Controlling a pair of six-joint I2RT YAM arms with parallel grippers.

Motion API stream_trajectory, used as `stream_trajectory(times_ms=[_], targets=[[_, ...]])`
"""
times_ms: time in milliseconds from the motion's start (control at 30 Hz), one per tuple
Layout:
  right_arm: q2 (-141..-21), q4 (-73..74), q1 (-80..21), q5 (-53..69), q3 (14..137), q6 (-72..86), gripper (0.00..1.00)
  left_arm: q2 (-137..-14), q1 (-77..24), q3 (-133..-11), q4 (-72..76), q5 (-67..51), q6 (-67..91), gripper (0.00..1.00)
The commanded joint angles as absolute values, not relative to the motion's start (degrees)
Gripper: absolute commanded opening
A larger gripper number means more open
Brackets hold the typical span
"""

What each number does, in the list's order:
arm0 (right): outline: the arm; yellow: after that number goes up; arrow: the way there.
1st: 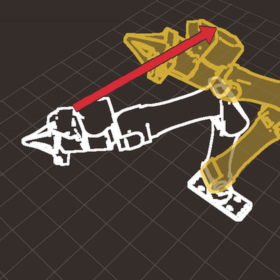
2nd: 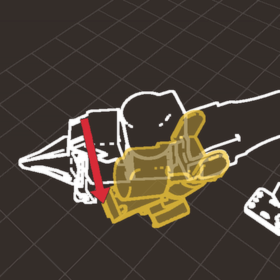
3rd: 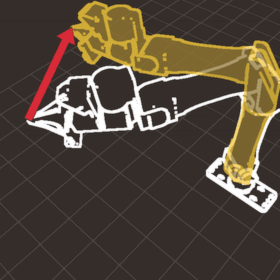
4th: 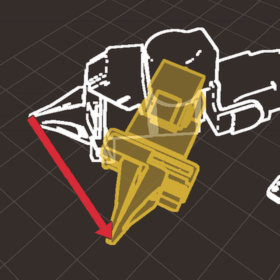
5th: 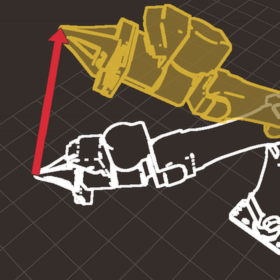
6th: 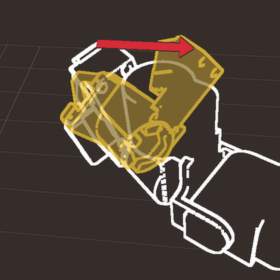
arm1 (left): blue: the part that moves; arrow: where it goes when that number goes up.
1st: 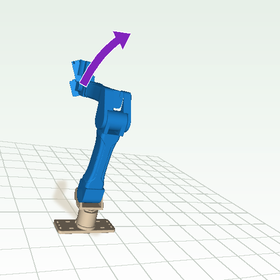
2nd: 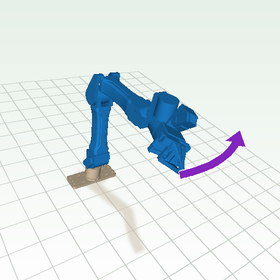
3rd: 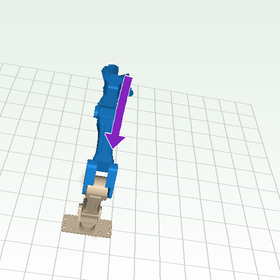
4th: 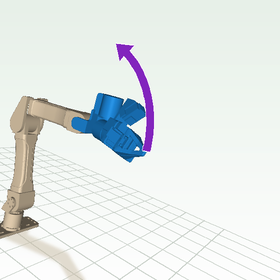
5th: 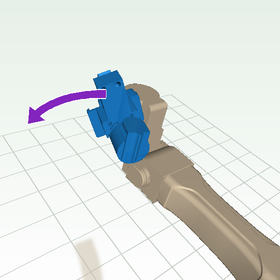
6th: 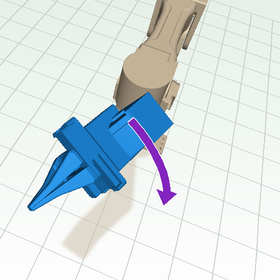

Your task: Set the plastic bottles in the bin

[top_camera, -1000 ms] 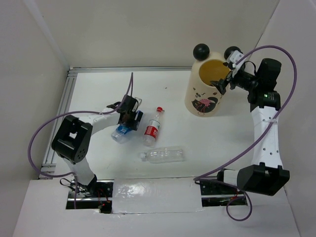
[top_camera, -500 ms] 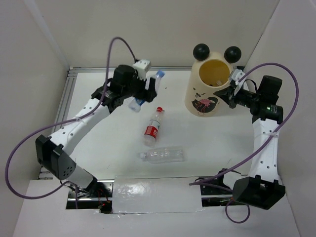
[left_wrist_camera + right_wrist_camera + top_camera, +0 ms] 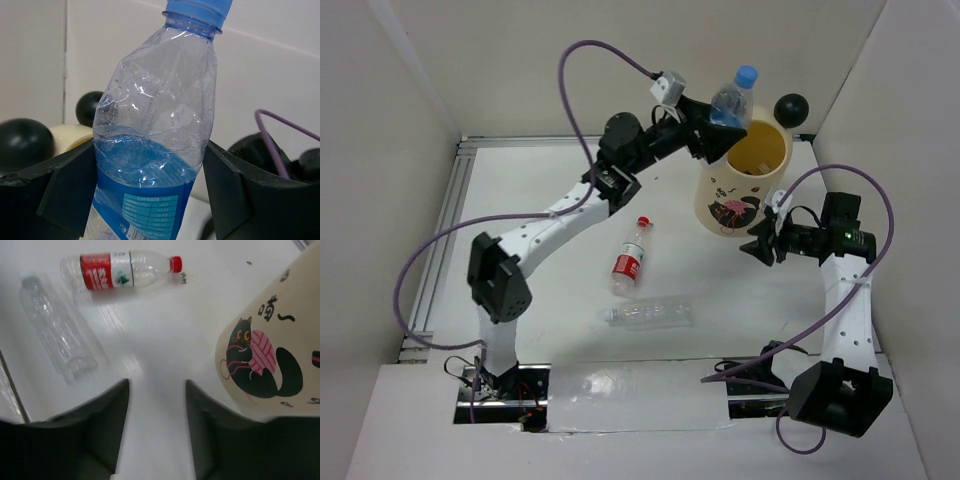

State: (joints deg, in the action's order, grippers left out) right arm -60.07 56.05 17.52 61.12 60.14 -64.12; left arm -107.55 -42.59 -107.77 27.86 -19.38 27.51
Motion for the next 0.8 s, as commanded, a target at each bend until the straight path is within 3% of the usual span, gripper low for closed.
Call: stream_trajectory(times_ms=[0, 33, 133, 267, 367, 433, 533, 767], targets=[[-58.4, 62.6, 17.7, 60.9, 57.8, -69.3, 0.17, -114.8, -43.5, -114.7, 46.3, -17.5, 33.8, 0.12], [-58.4, 62.6, 17.7, 60.9, 57.0, -69.3, 0.04, -116.6, -44.0, -116.6, 46.9, -17.0, 34.7, 0.12], [-58.4, 62.1, 17.7, 60.9, 54.8, -69.3, 0.01, -123.7, -44.6, -124.0, 48.5, -14.5, 35.8, 0.12], [-58.4, 60.7, 17.7, 60.9, 52.9, -68.2, 0.04, -129.1, -46.4, -129.0, 48.4, -7.8, 32.1, 0.10], [-58.4, 60.1, 17.7, 60.9, 52.9, -67.4, 0.05, -132.0, -46.4, -131.0, 46.5, -6.5, 31.0, 0.19], [-58.4, 60.1, 17.7, 60.9, 52.4, -67.4, 0.11, -132.5, -47.0, -131.5, 44.4, -6.5, 30.1, 0.34], [-58.4, 58.9, 17.7, 60.9, 52.4, -66.3, 0.18, -133.8, -47.6, -131.0, 42.5, -5.2, 26.8, 0.44], [-58.4, 57.7, 17.7, 60.9, 52.4, -64.8, 0.32, -139.9, -48.2, -138.2, 37.5, -1.9, 23.2, 0.57]])
